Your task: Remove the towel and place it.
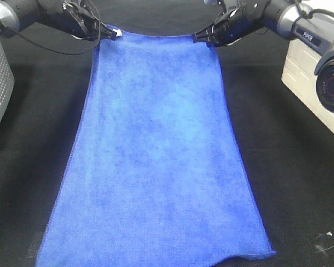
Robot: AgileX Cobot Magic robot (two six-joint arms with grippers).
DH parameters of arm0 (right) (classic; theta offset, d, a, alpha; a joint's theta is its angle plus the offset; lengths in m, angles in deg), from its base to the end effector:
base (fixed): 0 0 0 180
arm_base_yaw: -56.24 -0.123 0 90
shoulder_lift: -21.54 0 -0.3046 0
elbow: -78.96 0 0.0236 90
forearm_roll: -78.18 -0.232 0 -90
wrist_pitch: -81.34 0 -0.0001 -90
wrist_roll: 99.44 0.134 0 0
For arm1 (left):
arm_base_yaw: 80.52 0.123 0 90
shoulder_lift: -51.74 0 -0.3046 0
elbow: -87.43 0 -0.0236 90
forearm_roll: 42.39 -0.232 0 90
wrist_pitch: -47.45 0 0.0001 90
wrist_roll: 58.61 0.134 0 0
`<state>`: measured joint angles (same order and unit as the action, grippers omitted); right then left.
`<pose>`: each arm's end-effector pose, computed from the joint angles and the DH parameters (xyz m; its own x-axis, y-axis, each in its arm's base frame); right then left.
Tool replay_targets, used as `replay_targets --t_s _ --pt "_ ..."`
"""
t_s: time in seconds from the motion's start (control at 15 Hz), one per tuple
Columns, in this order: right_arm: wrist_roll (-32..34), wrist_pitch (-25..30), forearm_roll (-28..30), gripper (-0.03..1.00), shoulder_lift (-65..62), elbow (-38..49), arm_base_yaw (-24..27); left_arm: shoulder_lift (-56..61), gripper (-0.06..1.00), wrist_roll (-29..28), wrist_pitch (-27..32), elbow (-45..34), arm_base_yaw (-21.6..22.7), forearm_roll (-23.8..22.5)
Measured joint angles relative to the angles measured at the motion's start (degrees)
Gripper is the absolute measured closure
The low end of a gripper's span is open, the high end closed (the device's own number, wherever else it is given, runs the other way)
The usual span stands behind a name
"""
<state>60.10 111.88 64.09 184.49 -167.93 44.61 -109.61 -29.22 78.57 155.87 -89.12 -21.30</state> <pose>0.6158 0.1437 0.1334 -0.5247 -0.2536 -0.8127 -0.3776 0.9249 -0.0448 0.6219 -0.1193 0.1618 -0.4601 0.2612 -0.8485 0.3986 0.9148 0.0655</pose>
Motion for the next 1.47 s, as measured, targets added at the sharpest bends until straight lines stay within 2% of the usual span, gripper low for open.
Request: replay_targets --t_s 0.93,1.07,1.13,1.27,1.33,1.4,1.47 --pt "0.0 -4.2 -0.8 0.94 4.6 0.0 0.0 -6.8 0.94 0.0 -8.1 0.0 0.0 -0.9" --pt "0.0 -4.5 -1.0 0.83 5.5 0.0 0.0 -7.4 0.93 0.0 -8.9 0.0 0.0 -0.9" --pt "0.0 -4.5 -1.0 0.83 5.5 0.0 0.0 -7.4 0.93 0.0 -8.9 0.0 0.0 -0.9" --pt "0.0 -4.5 -2.0 0.64 6.1 0.0 0.0 -7.9 0.9 0.0 -9.9 0.0 0.0 -0.9" --pt "0.3 -4.3 -2.3 0.53 6.3 0.0 0.0 -8.3 0.85 0.0 -10.4 0.0 0.0 -0.9" --pt "0.7 -4.1 -2.4 0.43 6.4 0.0 0.0 -8.4 0.74 0.0 -10.6 0.0 0.0 -0.9" --pt "1.8 -4.0 -2.4 0.31 6.4 0.0 0.0 -8.4 0.55 -0.8 -11.6 0.0 0.0 -0.9"
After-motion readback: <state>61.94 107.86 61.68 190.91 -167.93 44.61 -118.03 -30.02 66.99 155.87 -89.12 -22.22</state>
